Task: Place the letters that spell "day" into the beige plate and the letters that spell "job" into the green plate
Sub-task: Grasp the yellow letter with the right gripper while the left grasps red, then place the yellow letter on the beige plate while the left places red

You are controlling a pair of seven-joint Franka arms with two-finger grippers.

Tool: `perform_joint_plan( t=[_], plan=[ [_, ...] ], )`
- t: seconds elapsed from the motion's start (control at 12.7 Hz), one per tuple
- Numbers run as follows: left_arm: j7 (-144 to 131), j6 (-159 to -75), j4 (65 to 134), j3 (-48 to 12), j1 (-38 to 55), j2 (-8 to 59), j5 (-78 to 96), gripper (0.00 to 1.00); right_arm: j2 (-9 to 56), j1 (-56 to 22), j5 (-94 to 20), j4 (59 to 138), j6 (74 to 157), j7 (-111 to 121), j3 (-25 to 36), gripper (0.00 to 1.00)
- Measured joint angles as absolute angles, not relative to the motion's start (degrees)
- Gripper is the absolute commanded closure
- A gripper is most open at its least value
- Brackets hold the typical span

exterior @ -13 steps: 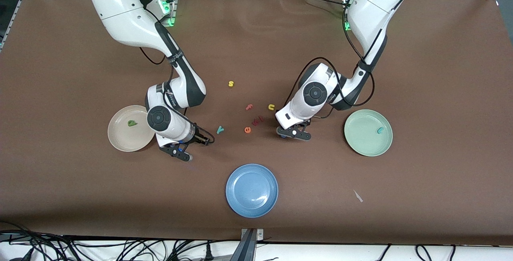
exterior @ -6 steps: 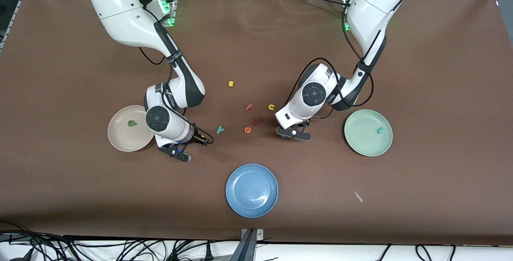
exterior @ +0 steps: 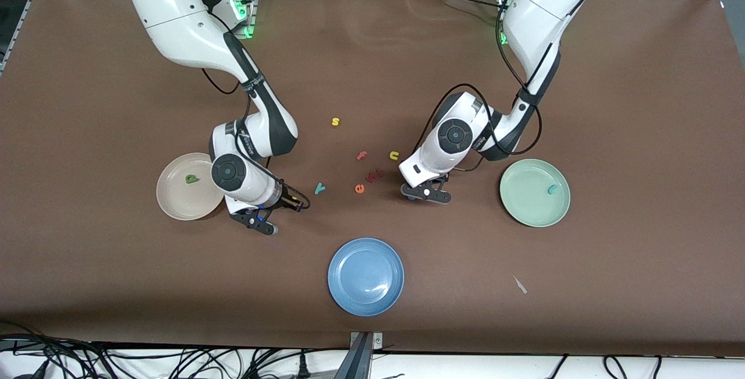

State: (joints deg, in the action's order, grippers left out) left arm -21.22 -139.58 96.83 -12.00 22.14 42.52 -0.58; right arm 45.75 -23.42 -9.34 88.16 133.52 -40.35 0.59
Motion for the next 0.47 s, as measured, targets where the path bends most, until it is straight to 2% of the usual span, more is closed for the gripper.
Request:
perform_joint_plan(
  t=[0.24, 0.47],
  plan=[
    [-21.2, -138.1, 96.2, -11.7, 21.0, 41.8, -0.6, 1.00, 45.8, -23.5, -9.6, 88.1, 133.5, -40.3, 0.6, 0.85],
    [-21.2, -131.6, 95.4, -11.6, 20.8, 39.3, -0.6, 1.00, 45.8, -23.4, -9.4, 86.1, 130.0, -39.2, 0.8, 0.90]
  ],
)
